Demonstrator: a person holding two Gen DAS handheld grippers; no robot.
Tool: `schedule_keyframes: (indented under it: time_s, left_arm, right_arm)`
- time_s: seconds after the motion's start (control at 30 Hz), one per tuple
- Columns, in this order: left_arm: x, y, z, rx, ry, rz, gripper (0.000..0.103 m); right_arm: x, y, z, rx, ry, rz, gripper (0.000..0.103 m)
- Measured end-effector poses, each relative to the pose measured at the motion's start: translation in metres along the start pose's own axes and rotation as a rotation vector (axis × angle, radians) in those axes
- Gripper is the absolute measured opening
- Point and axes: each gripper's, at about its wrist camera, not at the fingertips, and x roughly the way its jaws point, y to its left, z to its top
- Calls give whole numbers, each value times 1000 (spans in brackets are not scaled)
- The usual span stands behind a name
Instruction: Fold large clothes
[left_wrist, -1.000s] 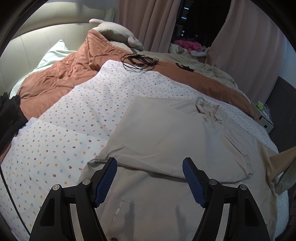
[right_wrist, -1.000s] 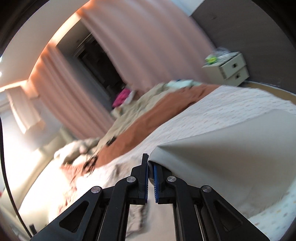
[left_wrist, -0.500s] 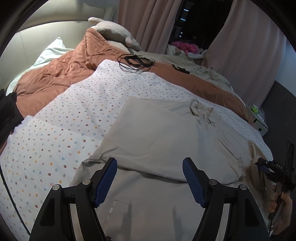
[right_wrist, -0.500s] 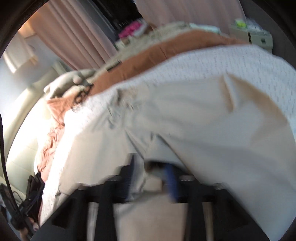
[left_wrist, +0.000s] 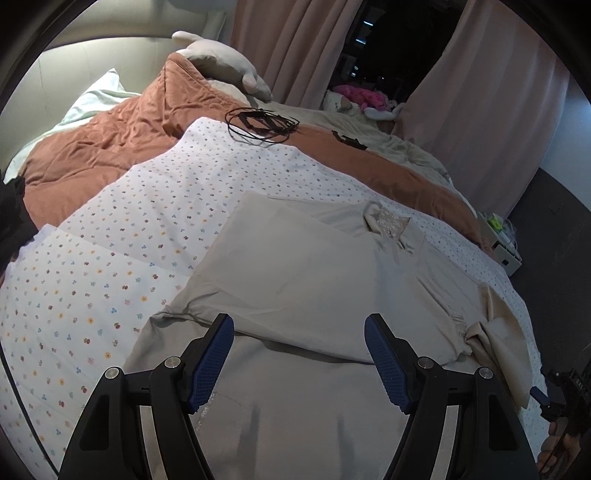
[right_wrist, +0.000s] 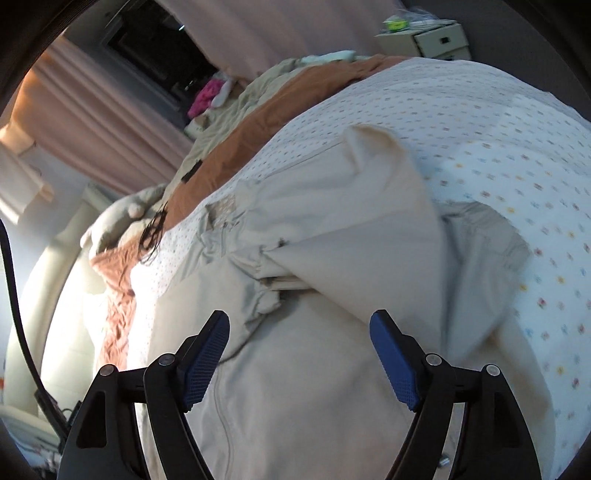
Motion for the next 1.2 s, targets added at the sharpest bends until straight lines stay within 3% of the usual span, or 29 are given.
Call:
schedule_keyframes:
  time_s: [0.13,0.27,0.43,0.6,0.63,0.67,0.7,0.73,0.77,0.97,1.2]
  left_arm:
    - [-4,2,-1,7,-4,2,74]
    - [-4,9,0,-11,-4,10,74]
    - [-1,18,1,-17,8,24,75]
    - [1,30,6,-37,4,43,75]
    - [2,33,7,-45,4,44,75]
    - [3,36,8,-53,3,45,75]
    - [4,39,9,-63,4,47,74]
    - [5,42,10,-72,5,48,74]
    - [6,44,10,-82,8,47,74]
    - [7,52,14,-103,8,41,74]
    - [7,56,16,-107,13,37,75]
  right_arm:
    - [-19,-19,-9,41,-20,-37,79]
    - [-21,-37,-19,92,-14,-48,87]
    - [3,-55,-22,172,49,-39,87]
    - [22,-58,-14,163,8,-127,86]
    - [24,-56,-11,150,-10,-137,77]
    - [25,-53,-7,126,-27,-136,55]
    - [27,-50,-4,108,-30,-140,44]
    - [29,-49,-1,92,-30,-143,22]
    - [30,-46,2,77,-35,-137,8]
    - [9,-3,25,-65,-137,-126,5]
    - [4,83,63,-323,-138,-144,4]
